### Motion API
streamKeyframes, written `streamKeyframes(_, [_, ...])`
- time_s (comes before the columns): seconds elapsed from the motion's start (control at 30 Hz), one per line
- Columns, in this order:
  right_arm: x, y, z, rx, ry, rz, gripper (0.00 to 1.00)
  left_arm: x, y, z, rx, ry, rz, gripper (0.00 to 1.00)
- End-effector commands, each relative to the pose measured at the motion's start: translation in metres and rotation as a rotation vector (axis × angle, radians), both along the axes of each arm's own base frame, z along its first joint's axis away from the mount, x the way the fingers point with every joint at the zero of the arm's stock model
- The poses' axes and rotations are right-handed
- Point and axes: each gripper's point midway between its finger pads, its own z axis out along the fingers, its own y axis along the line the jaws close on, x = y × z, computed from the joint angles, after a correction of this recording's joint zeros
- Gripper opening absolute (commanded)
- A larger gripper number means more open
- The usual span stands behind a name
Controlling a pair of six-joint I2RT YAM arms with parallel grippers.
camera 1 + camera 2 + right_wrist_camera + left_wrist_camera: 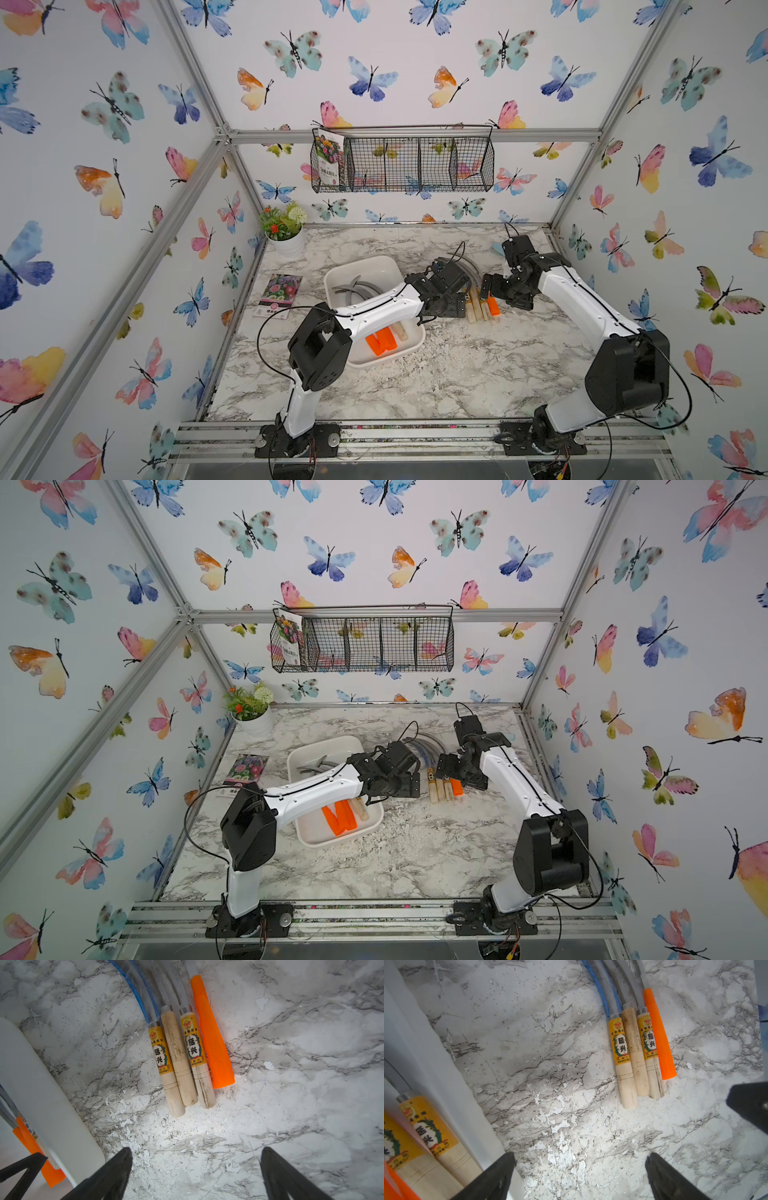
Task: Put small sickles into storage boxes
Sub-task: Pick up the sickle at the center of the board.
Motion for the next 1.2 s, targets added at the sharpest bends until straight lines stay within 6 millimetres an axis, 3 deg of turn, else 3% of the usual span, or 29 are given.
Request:
streamKeyframes(0.0, [-0.009, 0.001, 0.008, 0.038, -0.022, 0.01, 0.98, -0.001, -0.006, -0.015, 0.032, 0.016, -0.001, 0.98])
streamKeyframes(0.37, [-0.046, -0.001, 0.012, 0.096, -0.034, -0.021, 0.98, 0.011, -0.042, -0.036, 0.03, 0.021, -0.05, 0.99])
streamKeyframes(0.63, [-0.058, -0.006, 0.013, 0.092, -0.044, -0.035, 0.98, 0.022, -0.063, -0.049, 0.039, 0.021, -0.076, 0.99])
streamKeyframes(1.17, [-0.065, -0.014, 0.011, 0.06, -0.046, -0.055, 0.98, 0.028, -0.064, -0.089, 0.112, 0.023, -0.102, 0.98])
